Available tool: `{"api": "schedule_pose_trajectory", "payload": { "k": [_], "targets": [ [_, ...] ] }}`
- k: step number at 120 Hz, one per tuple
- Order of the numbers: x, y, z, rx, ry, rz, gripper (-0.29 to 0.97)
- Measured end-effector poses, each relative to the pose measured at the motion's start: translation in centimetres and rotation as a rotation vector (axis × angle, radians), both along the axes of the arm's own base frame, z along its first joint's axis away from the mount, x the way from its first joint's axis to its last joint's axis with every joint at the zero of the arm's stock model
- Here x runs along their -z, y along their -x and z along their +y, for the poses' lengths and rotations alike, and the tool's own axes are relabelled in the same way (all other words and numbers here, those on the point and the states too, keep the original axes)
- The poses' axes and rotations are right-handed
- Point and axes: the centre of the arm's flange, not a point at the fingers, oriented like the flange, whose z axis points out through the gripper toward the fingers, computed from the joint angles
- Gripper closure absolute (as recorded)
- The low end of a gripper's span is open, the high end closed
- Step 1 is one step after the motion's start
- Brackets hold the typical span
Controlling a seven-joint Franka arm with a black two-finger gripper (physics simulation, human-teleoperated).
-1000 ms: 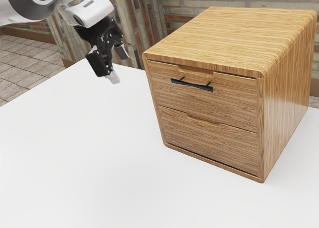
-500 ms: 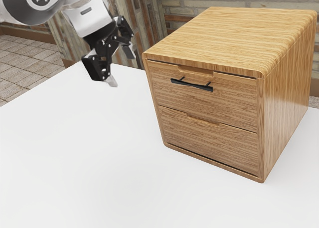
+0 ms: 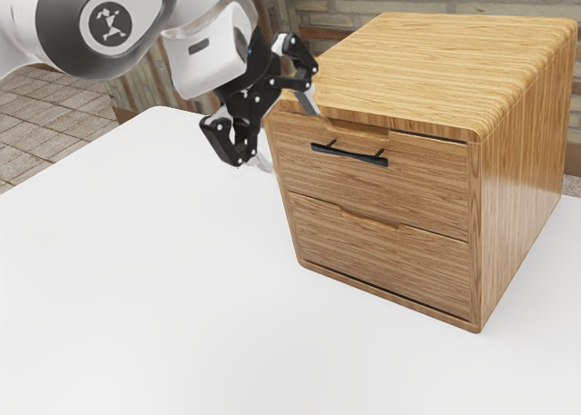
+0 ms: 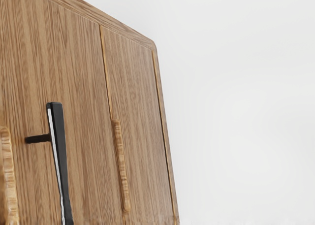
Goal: Pull the drawer handle with one arm to open the drawer
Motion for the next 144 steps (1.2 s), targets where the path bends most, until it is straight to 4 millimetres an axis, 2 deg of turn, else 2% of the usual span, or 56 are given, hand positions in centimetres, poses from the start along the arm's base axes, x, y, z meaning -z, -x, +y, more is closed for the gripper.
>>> {"api": "schedule_pose_trajectory", "payload": {
  "k": [19, 32, 41, 65, 95, 128, 144],
  "targets": [
    [1.0, -1.6, 3.9, -0.051, -0.007, -0.034, 0.0],
    [2.0, -2.2, 5.0, -0.058, -0.023, -0.047, 0.0],
    [2.7, -2.3, 4.4, -0.037, -0.036, -0.054, 0.0],
    [3.5, -1.9, 0.7, 0.051, -0.046, -0.088, 0.0],
    [4.1, -2.5, 1.6, 0.049, -0.053, -0.113, 0.0],
    [3.4, -1.5, 0.6, 0.084, -0.045, -0.137, 0.0],
    [4.4, -1.6, 0.3, 0.094, -0.048, -0.128, 0.0]
  ]
}}
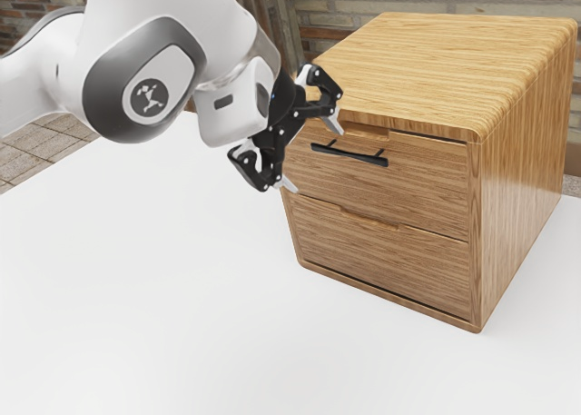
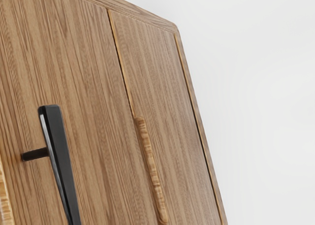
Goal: Pull the drawer handle with one arm to open the drawer
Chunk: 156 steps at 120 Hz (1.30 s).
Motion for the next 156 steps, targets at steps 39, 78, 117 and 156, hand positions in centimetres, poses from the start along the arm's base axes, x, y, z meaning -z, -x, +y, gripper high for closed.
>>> {"api": "schedule_pose_trajectory", "payload": {
  "k": [39, 78, 117, 156],
  "targets": [
    [1.6, -0.5, 0.6, -0.013, 0.012, -0.015, 0.0],
    [1.9, -1.0, 0.7, -0.047, 0.022, -0.02, 0.0],
    [3.6, -1.9, 0.2, -0.101, 0.039, 0.006, 0.0],
    [4.0, -2.5, 0.4, -0.169, 0.066, 0.002, 0.0]
  ]
}}
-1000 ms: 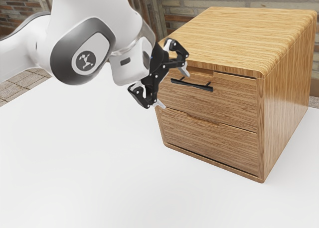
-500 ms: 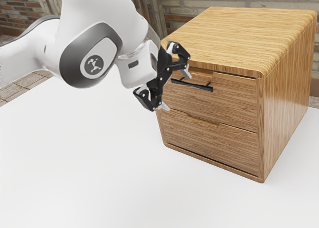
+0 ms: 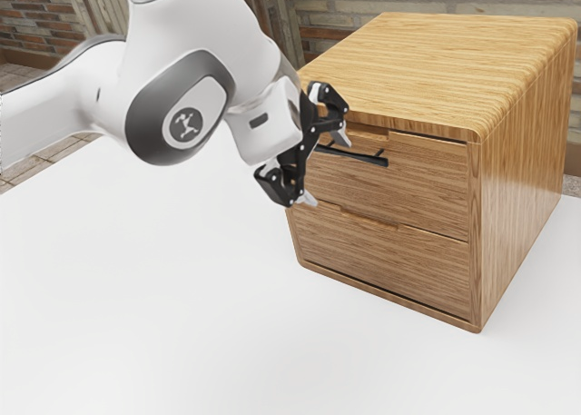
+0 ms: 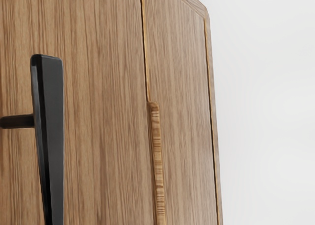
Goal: Pull the drawer handle with one arm to open the drawer
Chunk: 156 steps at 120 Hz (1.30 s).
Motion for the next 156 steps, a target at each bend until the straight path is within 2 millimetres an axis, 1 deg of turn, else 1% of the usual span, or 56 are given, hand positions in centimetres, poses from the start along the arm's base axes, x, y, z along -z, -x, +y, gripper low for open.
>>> {"api": "schedule_pose_trajectory", "payload": {
  "k": [25, 38, 50, 64, 69, 80, 93, 96, 102, 108, 114, 115, 116, 121, 122, 127, 131, 134, 138, 142, 145, 149, 156],
  "targets": [
    [1.2, -0.5, -0.2, -0.028, 0.005, 0.015, 0.0],
    [1.4, -0.6, -0.2, -0.038, 0.009, 0.018, 0.0],
    [1.5, -0.1, -0.3, -0.041, 0.004, 0.02, 0.01],
    [1.5, 1.2, 0.0, -0.042, 0.008, 0.024, 0.0],
    [1.5, 1.8, 0.3, -0.045, 0.011, 0.027, 0.0],
    [1.4, 3.7, 1.2, -0.049, 0.013, 0.028, 0.05],
    [1.9, 5.8, 1.3, -0.038, 0.01, 0.039, -0.11],
    [2.0, 6.3, 1.3, -0.035, 0.012, 0.042, -0.11],
    [2.2, 7.8, 1.5, -0.027, 0.016, 0.045, -0.09],
    [2.4, 9.6, 1.8, -0.015, 0.019, 0.043, -0.12],
    [2.3, 11.4, 2.1, -0.003, 0.02, 0.035, -0.09],
    [2.2, 11.6, 2.1, -0.001, 0.02, 0.032, -0.07],
    [2.1, 11.9, 2.2, 0.0, 0.021, 0.028, -0.03],
    [-0.1, 14.1, 2.9, 0.004, 0.042, -0.02, 0.37],
    [-0.6, 14.5, 3.3, 0.0, 0.048, -0.029, 0.41],
    [-3.1, 16.7, 5.1, -0.023, 0.081, -0.083, 0.31],
    [-5.0, 18.1, 5.7, -0.028, 0.098, -0.117, 0.25],
    [-7.0, 18.8, 6.1, -0.034, 0.107, -0.144, 0.22],
    [-10.0, 19.0, 6.5, -0.051, 0.113, -0.162, 0.18],
    [-13.1, 18.0, 6.6, -0.082, 0.107, -0.157, 0.14],
    [-14.8, 17.2, 6.4, -0.108, 0.1, -0.137, 0.13],
    [-15.8, 16.6, 6.1, -0.145, 0.097, -0.096, 0.1],
    [-15.9, 16.5, 5.7, -0.213, 0.106, -0.011, 0.07]
  ]
}}
